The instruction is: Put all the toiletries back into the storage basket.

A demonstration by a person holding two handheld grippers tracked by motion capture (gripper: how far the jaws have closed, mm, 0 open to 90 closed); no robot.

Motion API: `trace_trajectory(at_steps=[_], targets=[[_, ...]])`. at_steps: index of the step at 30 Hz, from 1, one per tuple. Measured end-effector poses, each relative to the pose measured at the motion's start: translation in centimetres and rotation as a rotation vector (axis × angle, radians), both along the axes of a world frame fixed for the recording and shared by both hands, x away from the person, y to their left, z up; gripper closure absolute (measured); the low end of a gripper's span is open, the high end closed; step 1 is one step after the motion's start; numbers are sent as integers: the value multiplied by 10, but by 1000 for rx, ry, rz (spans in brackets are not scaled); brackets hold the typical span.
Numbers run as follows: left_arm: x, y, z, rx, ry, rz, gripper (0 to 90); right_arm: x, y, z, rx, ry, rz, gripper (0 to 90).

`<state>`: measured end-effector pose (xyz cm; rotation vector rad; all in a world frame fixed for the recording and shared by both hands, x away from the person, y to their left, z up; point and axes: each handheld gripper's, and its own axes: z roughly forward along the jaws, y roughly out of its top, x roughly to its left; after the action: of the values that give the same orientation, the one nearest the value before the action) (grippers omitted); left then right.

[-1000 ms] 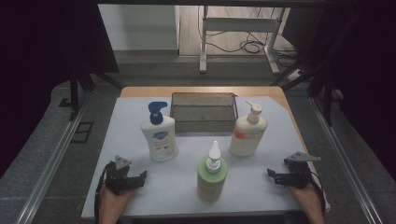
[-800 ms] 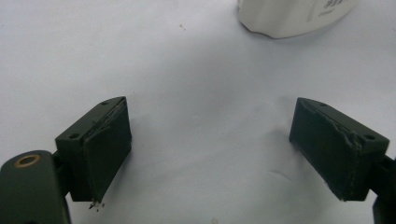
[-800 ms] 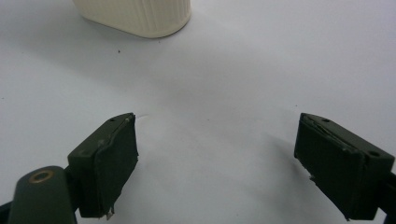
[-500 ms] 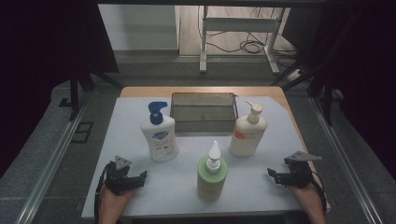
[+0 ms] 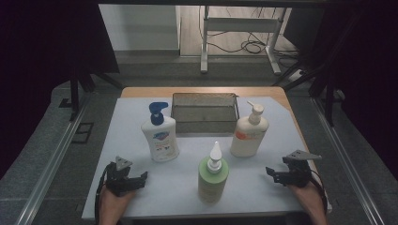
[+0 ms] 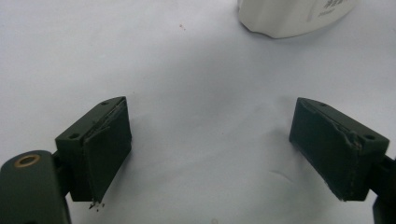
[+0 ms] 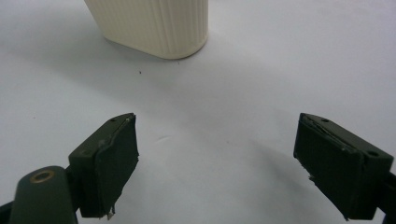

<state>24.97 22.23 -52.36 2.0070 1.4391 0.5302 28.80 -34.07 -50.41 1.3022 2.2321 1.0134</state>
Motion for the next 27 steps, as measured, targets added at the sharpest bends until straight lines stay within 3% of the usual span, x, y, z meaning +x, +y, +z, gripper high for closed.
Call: trace_trajectory(at_steps=[10,14,15,19,20,22,24,26,27], targets=[[0,0,0,0,-1,1,126,4,1,11,10,17,75,173],[0,0,0,0,0,1,126,6,1,18,32,6,85,294],[0,0,0,0,-1,1,126,6,1,23,43,4,86,381],[0,0,0,0,-1,1,126,9,1,27,46,16,90,472],[0,0,0,0,-1,1,126,12,1,28,61,28,99,549],[0,0,0,0,-1,1,126,13,1,29,59,29,102,596],[0,0,0,0,-1,1,126,16,2,29,62,25,114,716],[0,0,0,0,-1,1,126,17,3,30,58,24,121,753],[0,0,0,0,-1,1,126,19,5,31,43,17,122,827]])
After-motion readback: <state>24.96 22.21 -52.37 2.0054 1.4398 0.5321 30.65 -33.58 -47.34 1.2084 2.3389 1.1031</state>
